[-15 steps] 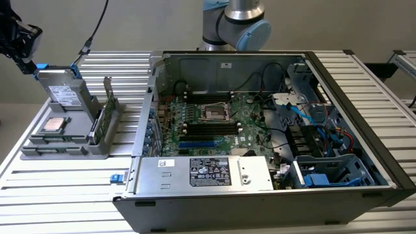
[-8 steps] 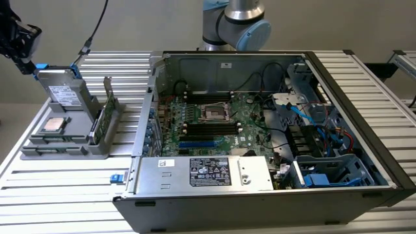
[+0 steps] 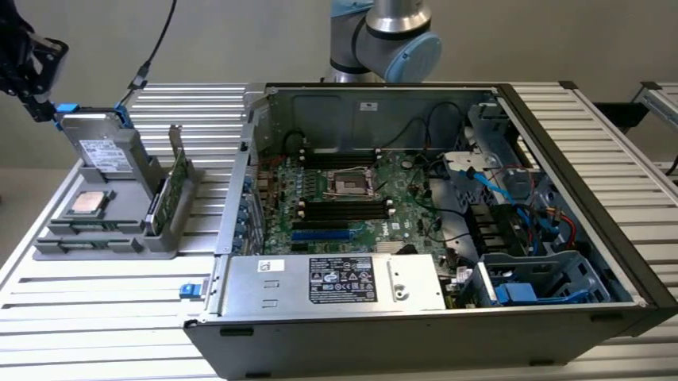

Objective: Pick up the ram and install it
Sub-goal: 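Pick up the ram and move it above insertion slot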

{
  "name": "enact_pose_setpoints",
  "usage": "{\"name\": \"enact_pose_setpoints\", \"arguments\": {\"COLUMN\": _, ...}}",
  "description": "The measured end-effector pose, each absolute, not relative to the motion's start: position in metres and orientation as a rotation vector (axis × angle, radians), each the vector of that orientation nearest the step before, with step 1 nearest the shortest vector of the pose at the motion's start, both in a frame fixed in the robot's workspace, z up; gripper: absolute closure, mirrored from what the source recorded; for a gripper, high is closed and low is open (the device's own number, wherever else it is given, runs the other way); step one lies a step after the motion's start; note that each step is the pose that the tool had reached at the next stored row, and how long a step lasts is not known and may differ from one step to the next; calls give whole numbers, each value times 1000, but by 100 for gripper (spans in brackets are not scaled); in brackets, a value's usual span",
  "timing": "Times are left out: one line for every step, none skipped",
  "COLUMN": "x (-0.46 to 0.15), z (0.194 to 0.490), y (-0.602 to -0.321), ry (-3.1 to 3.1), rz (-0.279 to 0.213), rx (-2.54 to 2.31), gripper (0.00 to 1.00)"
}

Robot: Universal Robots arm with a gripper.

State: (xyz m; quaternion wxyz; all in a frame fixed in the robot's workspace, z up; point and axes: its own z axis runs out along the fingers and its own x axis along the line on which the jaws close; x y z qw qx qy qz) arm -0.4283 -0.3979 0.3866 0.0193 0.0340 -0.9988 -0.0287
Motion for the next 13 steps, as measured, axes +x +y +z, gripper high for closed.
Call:
{"name": "enact_pose_setpoints", "arguments": {"x": -428, "z": 387, "y": -398, "ry": -3098, "rz": -88, "rx": 132, "gripper": 90}}
{"name": "enact_pose_setpoints", "arguments": {"x": -428, "z": 387, "y": -398, "ry": -3096, "rz": -87, "rx": 160, "gripper": 90}}
{"name": "enact_pose_setpoints", "arguments": {"x": -428, "z": 387, "y": -398, "ry": -3094, "rz": -87, "rx": 188, "gripper": 90}}
{"name": "enact_pose_setpoints", "arguments": {"x": -428, "z": 387, "y": -398, "ry": -3092, "rz": -86, "rx": 216, "gripper": 90}}
{"name": "enact_pose_setpoints", "arguments": {"x": -428, "z": 387, "y": -398, "ry": -3089, "rz": -85, "rx": 245, "gripper": 90}}
{"name": "enact_pose_setpoints", "arguments": {"x": -428, "z": 387, "y": -398, "ry": -3087, "rz": -84, "rx": 273, "gripper": 90}}
{"name": "enact_pose_setpoints", "arguments": {"x": -428, "z": 387, "y": -398, "ry": -3084, "rz": -83, "rx": 300, "gripper": 90}}
{"name": "enact_pose_setpoints", "arguments": {"x": -428, "z": 387, "y": -398, "ry": -3080, "rz": -83, "rx": 329, "gripper": 90}}
{"name": "enact_pose_setpoints", "arguments": {"x": -428, "z": 387, "y": -398, "ry": -3077, "rz": -82, "rx": 356, "gripper": 90}}
{"name": "enact_pose_setpoints", "arguments": {"x": -428, "z": 387, "y": -398, "ry": -3073, "rz": -81, "rx": 384, "gripper": 90}}
{"name": "enact_pose_setpoints", "arguments": {"x": -428, "z": 387, "y": -398, "ry": -3069, "rz": -81, "rx": 412, "gripper": 90}}
{"name": "enact_pose_setpoints", "arguments": {"x": -428, "z": 387, "y": -398, "ry": -3064, "rz": -80, "rx": 440, "gripper": 90}}
{"name": "enact_pose_setpoints", "arguments": {"x": -428, "z": 387, "y": -398, "ry": -3060, "rz": -79, "rx": 469, "gripper": 90}}
